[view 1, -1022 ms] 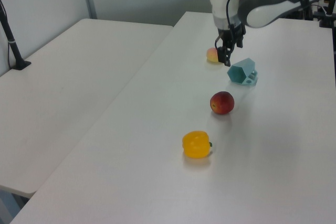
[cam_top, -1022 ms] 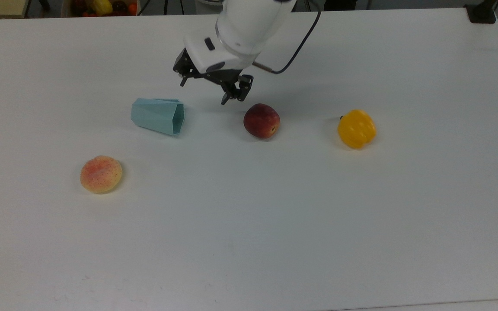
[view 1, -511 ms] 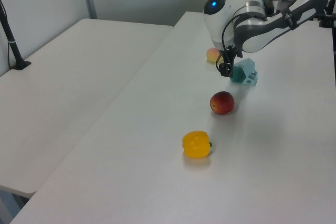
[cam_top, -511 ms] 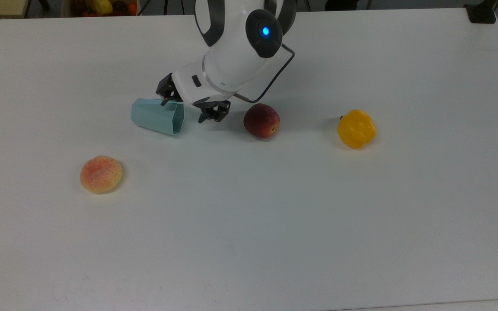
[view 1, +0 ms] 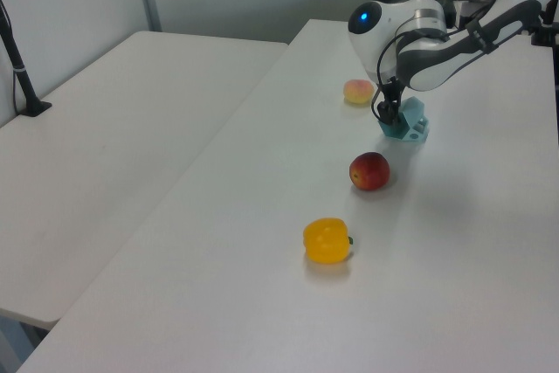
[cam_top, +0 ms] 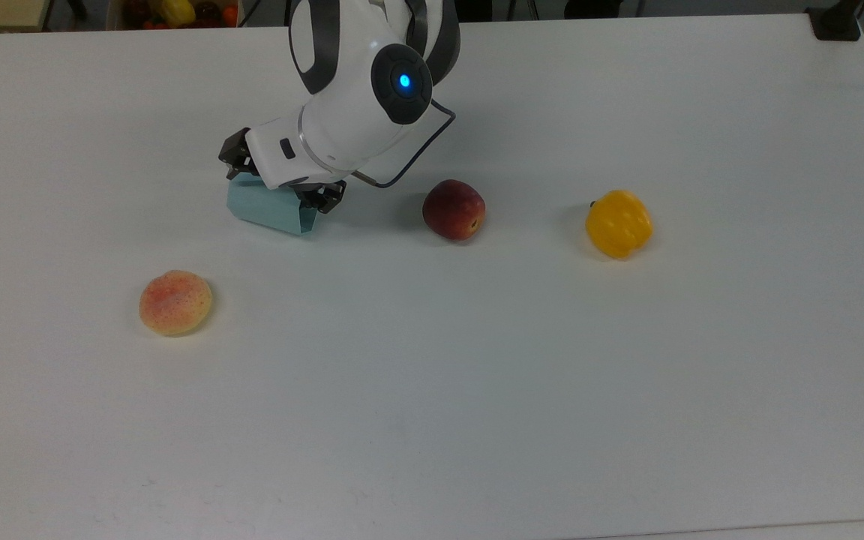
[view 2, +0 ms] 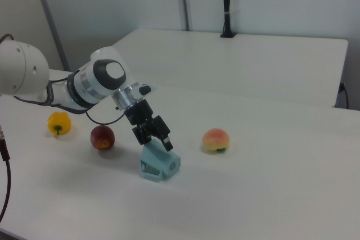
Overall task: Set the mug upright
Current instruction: 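Lower the gripper onto the cup's open rim and close on it, then lift the gripped rim, rotating the cup upright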
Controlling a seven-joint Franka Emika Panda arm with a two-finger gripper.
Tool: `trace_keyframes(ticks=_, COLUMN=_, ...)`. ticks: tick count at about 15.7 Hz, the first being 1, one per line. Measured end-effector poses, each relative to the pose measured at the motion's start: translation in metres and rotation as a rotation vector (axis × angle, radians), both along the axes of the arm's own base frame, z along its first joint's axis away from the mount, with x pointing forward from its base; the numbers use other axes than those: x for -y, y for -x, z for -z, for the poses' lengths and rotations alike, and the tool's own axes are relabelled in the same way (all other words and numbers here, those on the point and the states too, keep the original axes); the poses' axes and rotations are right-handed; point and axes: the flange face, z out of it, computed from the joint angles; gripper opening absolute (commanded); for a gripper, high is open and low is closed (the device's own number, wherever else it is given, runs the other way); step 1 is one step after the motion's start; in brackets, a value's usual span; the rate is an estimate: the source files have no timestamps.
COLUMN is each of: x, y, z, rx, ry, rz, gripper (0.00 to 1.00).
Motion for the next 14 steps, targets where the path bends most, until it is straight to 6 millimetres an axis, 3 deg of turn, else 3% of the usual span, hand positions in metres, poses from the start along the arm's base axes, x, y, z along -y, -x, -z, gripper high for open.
trace_keyframes(ticks=1, x=0.002, y=0.001, z=0.002, rx=-0.006, ry=0.006, rz=-0.002, gripper=0.9)
trace_keyframes(ticks=4, x=0.005, y=0.009, z=0.014, rx=-0.035, ry=0.034, rz=-0.018, gripper=0.58)
trace_keyframes(ticks=7, x=0.007, y=0.011, z=0.016, rx=-0.043, ry=0.056, rz=-0.033, gripper=0.06)
trace_keyframes(ticks=8, x=0.007, y=0.011, z=0.014, rx=-0.04, ry=0.057, rz=-0.034, gripper=0.0)
trace_keyframes(ticks=14, x=0.011, y=0.011, z=-0.001, rx=-0.021, ry=0.073, rz=-0.036, gripper=0.0)
